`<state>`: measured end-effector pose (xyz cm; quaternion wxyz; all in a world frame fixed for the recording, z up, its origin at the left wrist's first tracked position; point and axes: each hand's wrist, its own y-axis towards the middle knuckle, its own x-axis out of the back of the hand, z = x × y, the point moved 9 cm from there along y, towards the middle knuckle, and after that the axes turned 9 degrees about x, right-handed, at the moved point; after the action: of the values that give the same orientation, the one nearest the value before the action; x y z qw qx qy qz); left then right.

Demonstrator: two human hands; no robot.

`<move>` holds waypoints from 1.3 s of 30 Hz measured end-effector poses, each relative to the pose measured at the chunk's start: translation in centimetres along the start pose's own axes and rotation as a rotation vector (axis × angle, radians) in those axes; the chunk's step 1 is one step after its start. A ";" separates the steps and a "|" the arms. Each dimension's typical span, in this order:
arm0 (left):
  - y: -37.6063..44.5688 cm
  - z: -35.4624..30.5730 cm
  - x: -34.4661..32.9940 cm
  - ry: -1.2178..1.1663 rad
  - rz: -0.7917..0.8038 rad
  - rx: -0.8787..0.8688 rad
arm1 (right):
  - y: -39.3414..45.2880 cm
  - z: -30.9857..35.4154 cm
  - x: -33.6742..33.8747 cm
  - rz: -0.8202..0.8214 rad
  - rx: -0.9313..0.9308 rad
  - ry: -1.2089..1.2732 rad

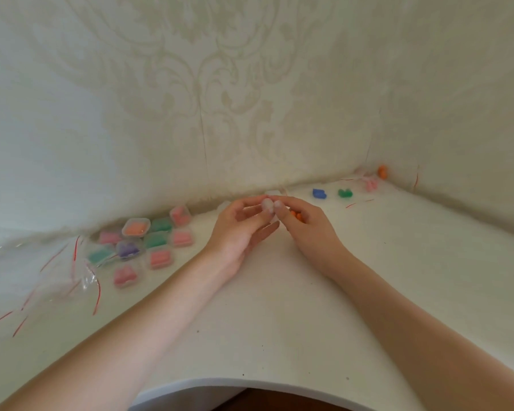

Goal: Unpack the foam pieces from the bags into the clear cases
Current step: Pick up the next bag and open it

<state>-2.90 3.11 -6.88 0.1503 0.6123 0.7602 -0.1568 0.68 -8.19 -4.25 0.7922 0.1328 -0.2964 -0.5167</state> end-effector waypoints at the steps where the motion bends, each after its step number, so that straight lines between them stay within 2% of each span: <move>1: 0.0 0.3 -0.2 -0.105 0.040 0.066 | 0.0 0.1 -0.1 0.007 0.004 -0.003; 3: -0.1 0.5 -0.8 -0.192 0.113 0.156 | -0.1 0.2 -0.3 0.022 0.020 -0.024; 6: -0.3 0.3 -1.2 -0.218 0.176 0.192 | -0.3 0.5 -0.1 0.004 0.055 -0.053; 13: -0.2 0.8 0.2 -0.195 0.035 0.203 | -0.4 1.2 -0.1 0.004 0.097 -0.146; 19: 0.0 1.1 0.4 -0.204 0.016 0.256 | -0.3 1.5 0.1 -0.028 0.129 -0.135; 22: 0.0 1.0 0.3 -0.111 0.024 0.229 | -0.4 1.7 0.1 -0.037 0.169 -0.156; 25: -0.1 0.4 0.0 0.116 0.001 0.118 | -0.7 2.0 -0.8 0.038 0.198 -0.186; 28: -0.2 0.1 0.0 0.199 -0.014 0.037 | -0.9 2.1 -1.2 0.062 0.182 -0.128; 32: -0.2 0.4 -1.0 0.090 0.114 0.123 | -0.7 2.0 -0.7 0.025 0.167 -0.152; 35: -0.2 0.9 -1.0 -0.087 0.115 0.243 | -0.3 1.2 0.4 -0.047 0.102 -0.222; 37: 0.1 0.4 -0.3 -0.049 0.061 0.151 | -0.2 1.1 0.6 -0.045 0.083 -0.251; 39: 0.2 -1.3 1.2 0.208 -0.096 -0.088 | -0.3 0.7 0.4 -0.036 0.039 -0.197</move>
<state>-3.00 4.74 -6.16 0.0894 0.5811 0.8062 -0.0660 0.17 -8.60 -3.68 0.7468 0.1022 -0.3807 -0.5356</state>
